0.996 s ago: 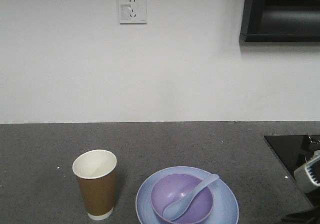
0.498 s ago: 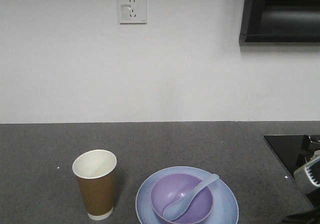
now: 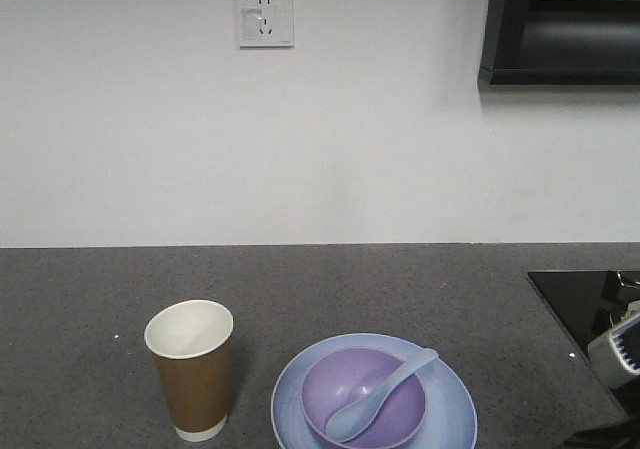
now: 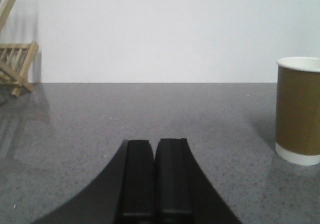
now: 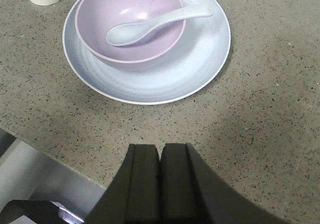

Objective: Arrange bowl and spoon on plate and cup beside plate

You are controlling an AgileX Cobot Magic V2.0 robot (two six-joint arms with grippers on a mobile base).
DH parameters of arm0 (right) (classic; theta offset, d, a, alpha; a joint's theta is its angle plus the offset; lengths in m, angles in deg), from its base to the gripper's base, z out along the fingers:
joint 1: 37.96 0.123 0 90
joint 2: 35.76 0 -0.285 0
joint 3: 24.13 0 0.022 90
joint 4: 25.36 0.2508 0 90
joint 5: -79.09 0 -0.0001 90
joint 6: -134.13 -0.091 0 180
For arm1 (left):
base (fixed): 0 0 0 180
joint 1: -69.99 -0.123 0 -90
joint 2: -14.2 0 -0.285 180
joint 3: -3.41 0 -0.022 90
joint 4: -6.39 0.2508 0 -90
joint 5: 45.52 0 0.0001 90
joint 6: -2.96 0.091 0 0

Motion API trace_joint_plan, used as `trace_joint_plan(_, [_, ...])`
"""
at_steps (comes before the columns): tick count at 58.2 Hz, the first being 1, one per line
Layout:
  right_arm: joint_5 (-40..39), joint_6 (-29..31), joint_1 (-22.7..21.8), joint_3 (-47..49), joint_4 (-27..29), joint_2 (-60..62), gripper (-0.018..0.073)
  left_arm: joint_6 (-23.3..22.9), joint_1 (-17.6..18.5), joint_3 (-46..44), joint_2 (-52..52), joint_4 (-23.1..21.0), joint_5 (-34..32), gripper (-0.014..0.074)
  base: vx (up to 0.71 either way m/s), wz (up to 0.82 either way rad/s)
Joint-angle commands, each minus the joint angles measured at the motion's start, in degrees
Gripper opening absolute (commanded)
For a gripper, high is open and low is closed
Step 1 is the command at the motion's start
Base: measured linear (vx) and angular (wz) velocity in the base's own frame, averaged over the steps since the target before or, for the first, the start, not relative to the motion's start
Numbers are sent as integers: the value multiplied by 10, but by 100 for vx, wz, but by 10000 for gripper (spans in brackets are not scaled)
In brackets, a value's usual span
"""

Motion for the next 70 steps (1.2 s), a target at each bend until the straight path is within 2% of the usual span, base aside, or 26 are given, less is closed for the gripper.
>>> trace_joint_plan(1, [-34, 4, 0, 16, 4, 6, -12, -8, 16, 15, 9, 12, -60, -7, 0, 0])
trace_joint_plan(14, [-34, 4, 0, 16, 4, 6, -12, -62, 23, 15, 9, 66, -59, -7, 0, 0])
trace_joint_plan(28, [-34, 4, 0, 16, 4, 6, -12, -62, 22, 15, 9, 28, -63, -7, 0, 0])
trace_joint_plan(70, [-34, 4, 0, 16, 4, 6, -12, -62, 23, 15, 8, 28, -61, -6, 0, 0])
